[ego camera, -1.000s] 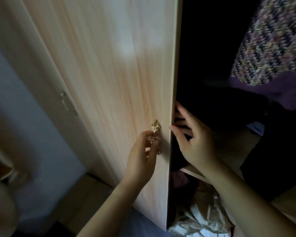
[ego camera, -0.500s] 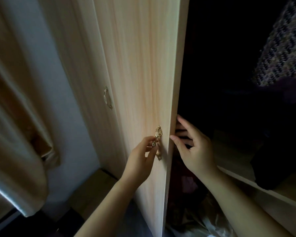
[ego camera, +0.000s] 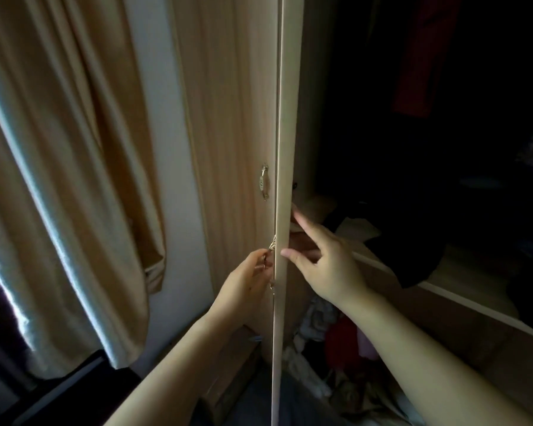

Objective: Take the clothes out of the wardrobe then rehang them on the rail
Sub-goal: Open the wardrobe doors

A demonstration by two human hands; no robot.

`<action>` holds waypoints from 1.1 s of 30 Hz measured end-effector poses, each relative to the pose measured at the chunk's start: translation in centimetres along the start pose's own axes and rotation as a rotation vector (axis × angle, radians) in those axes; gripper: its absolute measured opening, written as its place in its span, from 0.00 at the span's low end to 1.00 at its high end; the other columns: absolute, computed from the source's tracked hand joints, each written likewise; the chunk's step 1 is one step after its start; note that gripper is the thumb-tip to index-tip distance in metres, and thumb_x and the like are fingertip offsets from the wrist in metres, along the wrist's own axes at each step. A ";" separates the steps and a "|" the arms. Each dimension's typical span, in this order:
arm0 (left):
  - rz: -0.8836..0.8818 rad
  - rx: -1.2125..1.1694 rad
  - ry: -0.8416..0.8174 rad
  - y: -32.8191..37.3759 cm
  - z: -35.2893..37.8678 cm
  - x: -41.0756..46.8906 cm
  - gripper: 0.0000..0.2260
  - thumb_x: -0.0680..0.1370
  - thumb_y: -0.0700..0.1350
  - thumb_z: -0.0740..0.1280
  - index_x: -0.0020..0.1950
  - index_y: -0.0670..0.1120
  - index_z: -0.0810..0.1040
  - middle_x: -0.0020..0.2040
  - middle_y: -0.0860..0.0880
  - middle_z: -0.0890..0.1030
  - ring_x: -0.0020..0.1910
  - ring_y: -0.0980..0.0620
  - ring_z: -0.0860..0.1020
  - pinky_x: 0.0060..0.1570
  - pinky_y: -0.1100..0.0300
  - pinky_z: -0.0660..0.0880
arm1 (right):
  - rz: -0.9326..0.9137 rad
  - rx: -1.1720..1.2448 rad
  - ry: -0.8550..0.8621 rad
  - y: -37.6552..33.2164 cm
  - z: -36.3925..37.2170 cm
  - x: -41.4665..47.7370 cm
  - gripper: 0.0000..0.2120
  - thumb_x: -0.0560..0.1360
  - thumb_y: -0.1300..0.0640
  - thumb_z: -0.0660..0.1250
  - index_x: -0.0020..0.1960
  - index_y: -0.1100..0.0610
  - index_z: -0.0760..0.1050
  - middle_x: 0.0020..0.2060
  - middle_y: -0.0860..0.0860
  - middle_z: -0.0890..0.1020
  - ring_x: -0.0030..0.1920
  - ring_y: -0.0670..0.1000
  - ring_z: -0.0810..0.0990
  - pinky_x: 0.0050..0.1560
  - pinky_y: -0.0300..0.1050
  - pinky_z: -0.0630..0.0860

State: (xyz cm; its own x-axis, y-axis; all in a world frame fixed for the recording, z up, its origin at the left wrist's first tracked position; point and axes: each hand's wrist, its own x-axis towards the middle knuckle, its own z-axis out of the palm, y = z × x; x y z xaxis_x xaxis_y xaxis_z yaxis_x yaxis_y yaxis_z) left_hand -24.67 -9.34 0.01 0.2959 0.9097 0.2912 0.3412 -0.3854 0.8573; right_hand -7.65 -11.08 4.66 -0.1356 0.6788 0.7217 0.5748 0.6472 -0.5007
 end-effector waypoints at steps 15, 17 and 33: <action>0.022 0.094 0.399 -3.5 -8.0 -2.9 0.15 0.76 0.46 0.67 0.62 0.53 0.73 0.56 0.55 0.78 0.53 0.60 0.78 0.50 0.67 0.76 | -0.136 -0.006 -0.034 -1.0 11.3 5.8 0.32 0.71 0.48 0.70 0.72 0.52 0.64 0.71 0.58 0.65 0.72 0.50 0.61 0.70 0.34 0.57; -0.025 0.102 0.433 -3.7 -8.4 -2.3 0.16 0.76 0.44 0.68 0.62 0.53 0.73 0.54 0.55 0.78 0.50 0.59 0.79 0.48 0.64 0.77 | -0.167 0.031 -0.031 -0.2 12.5 6.7 0.32 0.71 0.51 0.71 0.72 0.53 0.65 0.70 0.60 0.64 0.71 0.53 0.62 0.71 0.40 0.61; -0.221 0.281 0.866 -7.3 -11.1 2.7 0.29 0.75 0.36 0.69 0.70 0.58 0.66 0.50 0.52 0.81 0.44 0.59 0.81 0.43 0.65 0.78 | -0.444 -0.054 -0.066 7.2 20.5 13.7 0.35 0.68 0.58 0.74 0.72 0.49 0.64 0.74 0.56 0.57 0.74 0.58 0.56 0.68 0.51 0.60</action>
State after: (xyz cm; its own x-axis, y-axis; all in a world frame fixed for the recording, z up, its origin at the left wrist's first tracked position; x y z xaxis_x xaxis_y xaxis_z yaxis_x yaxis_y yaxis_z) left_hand -36.27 -2.36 -0.77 -0.5302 0.7213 0.4457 0.5471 -0.1106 0.8297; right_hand -21.92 9.99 1.10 -0.4287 0.3612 0.8281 0.4902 0.8629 -0.1227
